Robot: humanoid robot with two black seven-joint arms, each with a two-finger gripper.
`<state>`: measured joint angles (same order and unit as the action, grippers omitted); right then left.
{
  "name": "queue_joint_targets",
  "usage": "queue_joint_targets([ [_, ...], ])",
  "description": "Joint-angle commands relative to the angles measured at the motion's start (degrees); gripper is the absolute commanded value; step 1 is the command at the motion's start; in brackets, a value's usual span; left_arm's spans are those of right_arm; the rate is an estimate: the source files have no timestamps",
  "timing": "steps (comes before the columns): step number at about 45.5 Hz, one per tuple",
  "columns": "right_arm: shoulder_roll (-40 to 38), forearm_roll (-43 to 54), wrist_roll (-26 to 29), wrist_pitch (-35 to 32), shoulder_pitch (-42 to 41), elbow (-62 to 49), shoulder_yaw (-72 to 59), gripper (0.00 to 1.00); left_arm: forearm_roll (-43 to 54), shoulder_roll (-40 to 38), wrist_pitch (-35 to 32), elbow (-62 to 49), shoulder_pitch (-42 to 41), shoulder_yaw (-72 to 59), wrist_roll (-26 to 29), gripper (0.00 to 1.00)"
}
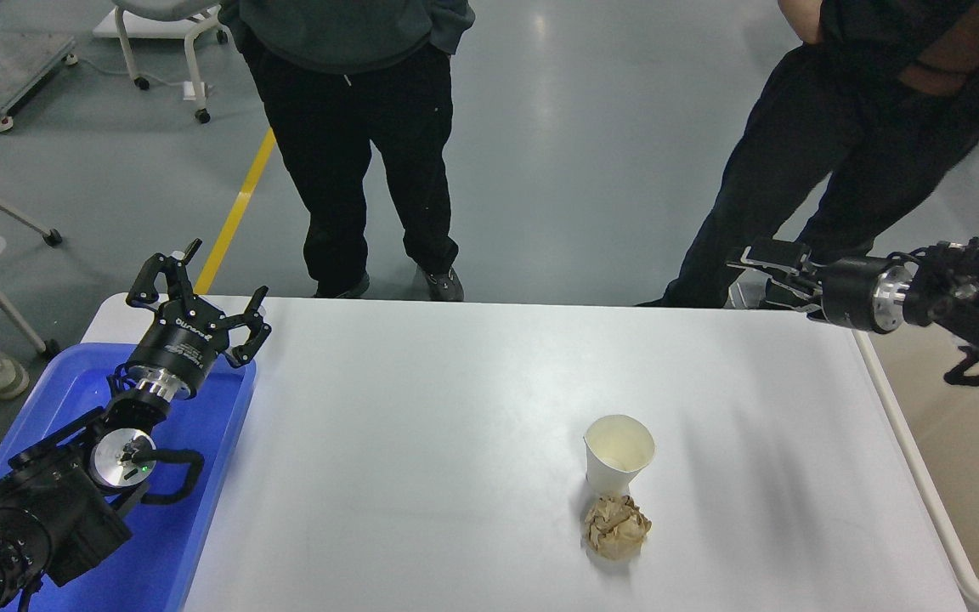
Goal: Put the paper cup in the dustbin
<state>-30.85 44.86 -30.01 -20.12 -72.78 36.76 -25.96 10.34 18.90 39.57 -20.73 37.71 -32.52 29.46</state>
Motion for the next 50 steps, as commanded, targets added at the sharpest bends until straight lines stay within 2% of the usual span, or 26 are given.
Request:
queue_joint_targets([
  [1, -0.71, 8.58, -0.05, -0.62, -6.93, 9.9, -8.84, 0.99, -0.06, 0.0, -0.02, -0.02, 0.0, 0.0, -0.02, 1.0],
  [15, 3.51, 10.25, 0.04, -0.62, -9.48, 12.02, -13.94, 0.99, 0.03, 0.0, -0.02, 0.07, 0.0, 0.0, -0.02, 1.0],
  [30, 9.66, 9.11, 0.48, -0.09, -9.04, 10.17, -15.0, 0.99, -0.06, 0.0, -0.02, 0.07, 0.0, 0.0, -0.02, 1.0],
  [50, 14.06, 9.11, 0.65, 0.52, -7.02, 9.64, -17.81, 0.98, -0.06, 0.0, 0.07, -0.02, 0.0, 0.0, -0.02, 1.0],
])
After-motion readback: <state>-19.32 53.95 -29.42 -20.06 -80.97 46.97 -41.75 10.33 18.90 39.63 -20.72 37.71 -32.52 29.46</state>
